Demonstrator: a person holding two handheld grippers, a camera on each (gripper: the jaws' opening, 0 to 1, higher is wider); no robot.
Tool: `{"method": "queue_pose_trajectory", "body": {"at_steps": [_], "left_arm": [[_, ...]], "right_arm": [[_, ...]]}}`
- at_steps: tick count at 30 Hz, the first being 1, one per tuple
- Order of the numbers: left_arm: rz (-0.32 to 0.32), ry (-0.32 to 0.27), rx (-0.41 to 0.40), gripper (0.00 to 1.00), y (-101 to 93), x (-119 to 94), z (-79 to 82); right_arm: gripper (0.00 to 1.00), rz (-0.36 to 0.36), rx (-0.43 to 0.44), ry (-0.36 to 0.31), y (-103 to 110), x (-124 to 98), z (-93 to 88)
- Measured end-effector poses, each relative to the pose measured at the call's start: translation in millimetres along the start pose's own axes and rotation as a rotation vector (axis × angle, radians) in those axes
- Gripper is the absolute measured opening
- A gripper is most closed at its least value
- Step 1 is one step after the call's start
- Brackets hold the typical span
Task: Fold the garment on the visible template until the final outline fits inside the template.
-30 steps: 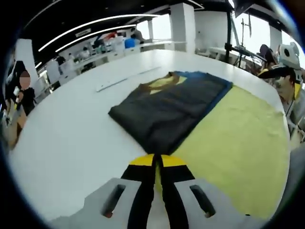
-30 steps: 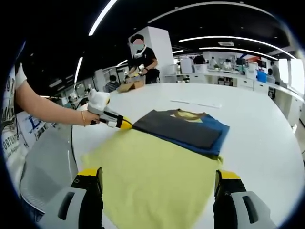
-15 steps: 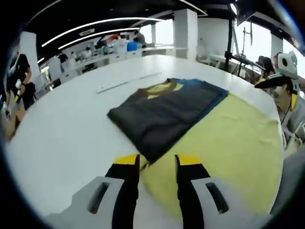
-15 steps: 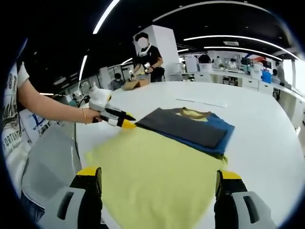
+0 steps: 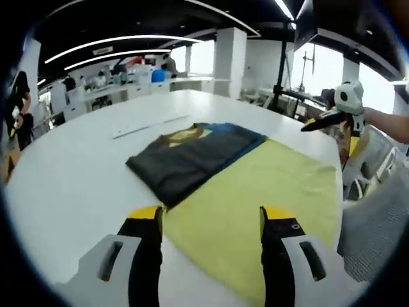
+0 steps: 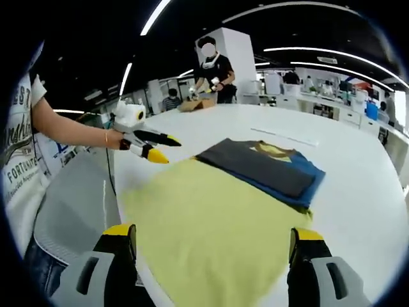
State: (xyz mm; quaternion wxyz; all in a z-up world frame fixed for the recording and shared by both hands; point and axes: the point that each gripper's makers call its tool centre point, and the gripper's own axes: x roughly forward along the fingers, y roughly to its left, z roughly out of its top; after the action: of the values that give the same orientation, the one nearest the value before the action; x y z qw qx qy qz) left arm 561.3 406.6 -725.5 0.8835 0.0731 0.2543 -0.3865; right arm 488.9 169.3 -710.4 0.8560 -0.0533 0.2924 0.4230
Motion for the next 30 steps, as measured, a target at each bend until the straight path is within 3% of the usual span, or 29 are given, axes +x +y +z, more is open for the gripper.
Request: {"method": "queue_pose_trajectory", "body": {"at_steps": [12, 18, 25, 30], "left_arm": [[-0.098, 0.029, -0.004, 0.68, -44.6, -26, -21.4], [-0.151, 0.087, 0.059, 0.68, -63.0, -35, -36.6], [-0.214, 0.169, 0.096, 0.63, -85.5, -45, -62.9], [-0.211, 0.194, 0.106, 0.54, -94.7, -48, -73.7]], "right_arm": [[0.97, 0.052, -0.04, 0.094, 8, -11, -27.2], [0.93, 0.075, -0.063, 0.142, 15, -15, -43.0], [0.84, 0.09, -0.099, 0.181, 22, -17, -57.6], [0.77, 0.101, -0.113, 0.21, 26, -19, -68.8]]}}
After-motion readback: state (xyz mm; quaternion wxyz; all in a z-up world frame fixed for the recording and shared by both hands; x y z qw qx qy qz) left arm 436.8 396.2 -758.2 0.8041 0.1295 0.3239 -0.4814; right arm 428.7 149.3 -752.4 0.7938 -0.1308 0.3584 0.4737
